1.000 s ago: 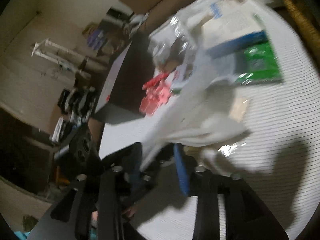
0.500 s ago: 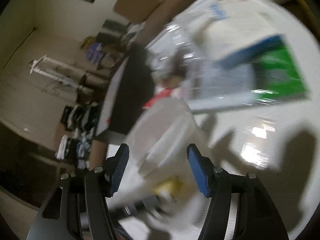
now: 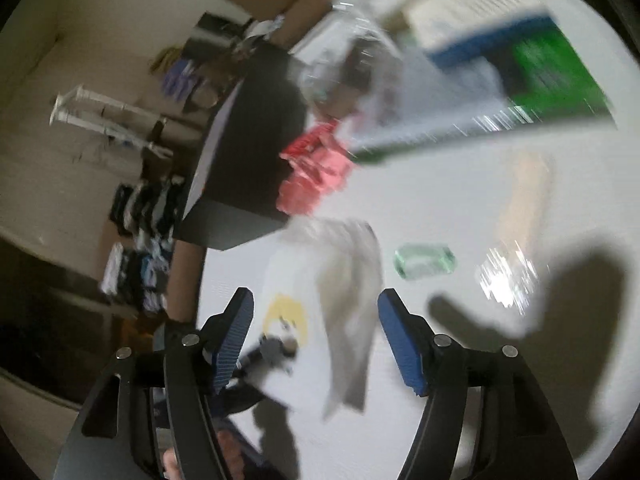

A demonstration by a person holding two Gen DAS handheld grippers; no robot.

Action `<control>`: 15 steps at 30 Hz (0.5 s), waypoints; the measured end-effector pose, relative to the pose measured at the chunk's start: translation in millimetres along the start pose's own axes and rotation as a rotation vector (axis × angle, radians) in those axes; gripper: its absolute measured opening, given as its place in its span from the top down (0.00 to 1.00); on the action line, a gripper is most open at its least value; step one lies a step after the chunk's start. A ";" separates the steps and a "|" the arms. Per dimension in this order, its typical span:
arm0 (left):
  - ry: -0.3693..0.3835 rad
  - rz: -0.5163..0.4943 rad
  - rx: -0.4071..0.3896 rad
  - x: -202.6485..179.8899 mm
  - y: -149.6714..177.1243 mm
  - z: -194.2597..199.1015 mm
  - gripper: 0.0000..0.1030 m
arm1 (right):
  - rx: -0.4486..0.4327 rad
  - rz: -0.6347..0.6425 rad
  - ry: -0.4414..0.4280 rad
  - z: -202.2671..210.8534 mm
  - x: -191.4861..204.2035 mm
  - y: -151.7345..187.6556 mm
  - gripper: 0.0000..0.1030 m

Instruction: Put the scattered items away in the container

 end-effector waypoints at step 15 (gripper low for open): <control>0.086 0.117 0.064 -6.2 -8.5 -21.1 0.80 | 0.085 -0.185 -0.160 -65.0 -2.4 17.8 0.35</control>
Point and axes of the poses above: each gripper's, at about its wrist camera, not at the fingertips, and z roughly against the way its jaws point, x to its left, y to its underside, the point moved 1 cm from there along -z, roughly the way its jaws point, and after that the axes turned 10 degrees about z, right-handed, at the moved point
